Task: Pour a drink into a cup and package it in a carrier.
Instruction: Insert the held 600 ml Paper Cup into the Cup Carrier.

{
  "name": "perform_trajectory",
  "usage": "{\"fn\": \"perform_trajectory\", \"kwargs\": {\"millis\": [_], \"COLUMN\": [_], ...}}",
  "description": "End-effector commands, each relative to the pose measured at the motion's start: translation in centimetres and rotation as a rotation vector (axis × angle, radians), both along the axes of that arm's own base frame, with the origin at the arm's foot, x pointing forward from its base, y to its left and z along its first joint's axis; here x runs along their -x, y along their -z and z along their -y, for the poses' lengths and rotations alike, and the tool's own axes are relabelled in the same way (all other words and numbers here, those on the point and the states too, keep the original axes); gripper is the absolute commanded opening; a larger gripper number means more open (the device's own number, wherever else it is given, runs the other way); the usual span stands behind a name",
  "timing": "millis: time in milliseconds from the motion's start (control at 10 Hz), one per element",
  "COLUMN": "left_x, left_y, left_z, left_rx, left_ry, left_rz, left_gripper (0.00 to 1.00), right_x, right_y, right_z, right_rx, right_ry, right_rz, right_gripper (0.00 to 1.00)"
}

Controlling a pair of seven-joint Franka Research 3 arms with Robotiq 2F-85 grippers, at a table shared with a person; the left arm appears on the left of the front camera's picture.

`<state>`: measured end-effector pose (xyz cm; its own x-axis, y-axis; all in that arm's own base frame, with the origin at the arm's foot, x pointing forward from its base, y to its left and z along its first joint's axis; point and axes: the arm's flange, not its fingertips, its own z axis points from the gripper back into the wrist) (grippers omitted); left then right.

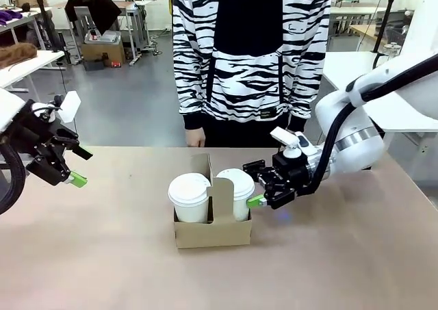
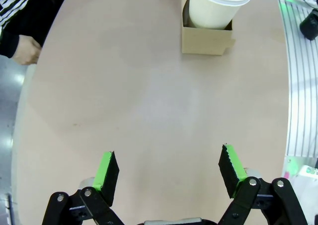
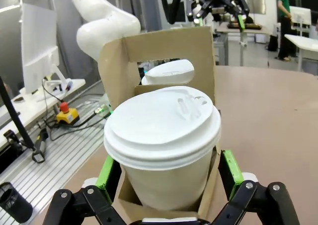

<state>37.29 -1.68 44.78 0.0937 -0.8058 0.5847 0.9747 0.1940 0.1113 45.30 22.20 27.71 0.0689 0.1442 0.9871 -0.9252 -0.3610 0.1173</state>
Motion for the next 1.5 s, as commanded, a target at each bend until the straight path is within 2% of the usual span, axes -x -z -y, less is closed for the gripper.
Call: {"fn": "perform_trajectory", "kwargs": {"millis": [0,200,300,400,600,700,800,1100,1400], "left_x": [-0.1,-0.1,-0.1,-0.1,-0.1,-0.1,-0.1,-0.1,-0.1], "left_y": [0.1,0.1,0.1,0.1,0.1,0.1,0.1,0.1,0.1], "left_z": [0.0,0.0,0.0,0.0,0.0,0.0,0.0,0.0,0.0], "left_rx": [0.029,0.029,0.029,0.029,0.029,0.029,0.029,0.029,0.029], "left_ry": [0.019,0.019,0.019,0.019,0.019,0.019,0.019,0.019,0.019], "left_rz": [0.017,0.017,0.017,0.017,0.017,0.017,0.017,0.017,0.017], "left_gripper": [1.00,1.00,1.00,1.00,1.00,1.00,1.00,1.00,1.00], "right_x": [0.8,0.8,0.9,1.5,3.5,4.7,5.8,9.6,10.4], "right_y": [-1.3,-3.5,-5.4,-7.7,-12.1,-13.8,-15.1,-17.4,-16.8], "right_z": [2.0,4.7,6.9,9.4,14.9,17.4,19.7,23.6,24.2], "right_rx": [0.053,0.154,0.193,0.263,0.458,0.528,0.577,0.653,0.613], "right_ry": [0.033,0.123,0.226,0.368,0.703,0.810,0.930,1.146,1.168], "right_rz": [0.044,0.035,0.020,-0.030,-0.178,-0.278,-0.319,-0.345,-0.338], "right_gripper": [1.00,1.00,1.00,1.00,1.00,1.00,1.00,1.00,1.00]}}
